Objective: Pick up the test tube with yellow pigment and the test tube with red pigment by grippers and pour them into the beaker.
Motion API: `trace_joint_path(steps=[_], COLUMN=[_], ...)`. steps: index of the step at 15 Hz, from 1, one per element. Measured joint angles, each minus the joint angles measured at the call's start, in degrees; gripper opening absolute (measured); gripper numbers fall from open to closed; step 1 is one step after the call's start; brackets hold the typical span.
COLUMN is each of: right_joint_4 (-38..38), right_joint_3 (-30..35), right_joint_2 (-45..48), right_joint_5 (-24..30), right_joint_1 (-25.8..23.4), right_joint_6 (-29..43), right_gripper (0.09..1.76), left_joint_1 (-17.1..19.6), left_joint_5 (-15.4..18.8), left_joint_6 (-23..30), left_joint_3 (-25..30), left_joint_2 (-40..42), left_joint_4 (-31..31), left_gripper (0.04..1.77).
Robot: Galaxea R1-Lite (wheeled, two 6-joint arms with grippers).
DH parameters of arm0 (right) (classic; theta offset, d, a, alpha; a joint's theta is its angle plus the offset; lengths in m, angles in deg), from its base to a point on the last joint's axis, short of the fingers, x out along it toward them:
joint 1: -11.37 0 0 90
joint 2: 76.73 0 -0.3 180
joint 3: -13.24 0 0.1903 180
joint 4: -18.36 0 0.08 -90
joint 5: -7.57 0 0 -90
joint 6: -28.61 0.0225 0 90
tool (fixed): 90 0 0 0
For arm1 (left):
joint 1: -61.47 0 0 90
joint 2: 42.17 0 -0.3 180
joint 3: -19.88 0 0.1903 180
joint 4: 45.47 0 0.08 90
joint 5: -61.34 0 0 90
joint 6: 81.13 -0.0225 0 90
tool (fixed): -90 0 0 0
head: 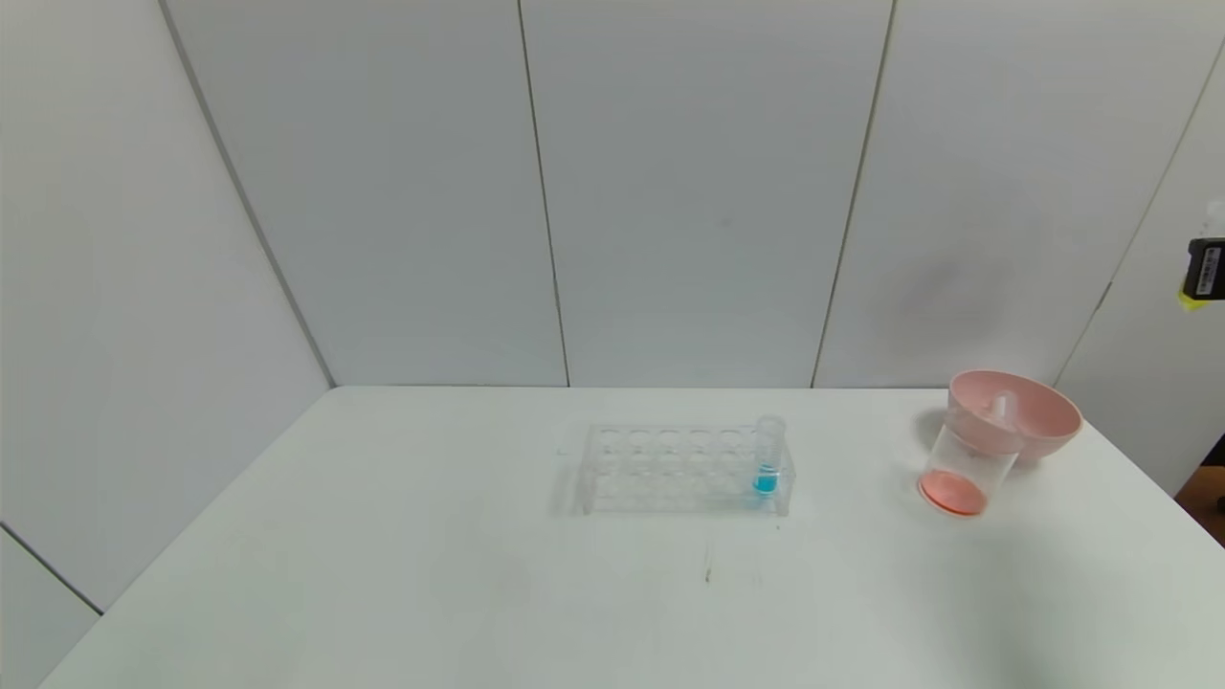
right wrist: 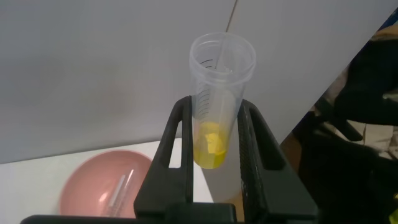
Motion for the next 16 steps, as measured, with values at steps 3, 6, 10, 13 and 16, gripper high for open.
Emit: trace_joint_path(steps=[3, 6, 10, 13, 16], right_joint_4=[3.72, 4.17, 7.50, 8.62, 9.25], right_joint_3=[0.41, 0.89, 2.29, 3.36, 4.77], right_joint_2=[-3.06, -5.33, -7.53, -8.74, -8.98], right_joint_5=[0.22, 0.23, 0.33, 0.39, 4.10], right_joint_1=[0.02, 1.18, 1.56, 1.43, 0.74], right_joint_6=[-4.84, -7.79, -14.06, -14.42, -14.07], right_gripper=[0.49, 0.49, 0.49, 0.49, 0.49], left_joint_1=[0.00, 0.00, 0.00, 0.00, 0.00], left_joint_5=[0.00, 0.00, 0.00, 0.00, 0.00], left_joint_6=[0.02, 0.00, 0.00, 0.00, 0.00], left_joint_3=[0.00, 0.00, 0.00, 0.00, 0.00], left_joint_2=[0.00, 0.00, 0.00, 0.00, 0.00], left_joint_4=[0.00, 0.00, 0.00, 0.00, 0.00], left_gripper=[1.76, 1.76, 1.76, 1.76, 1.76])
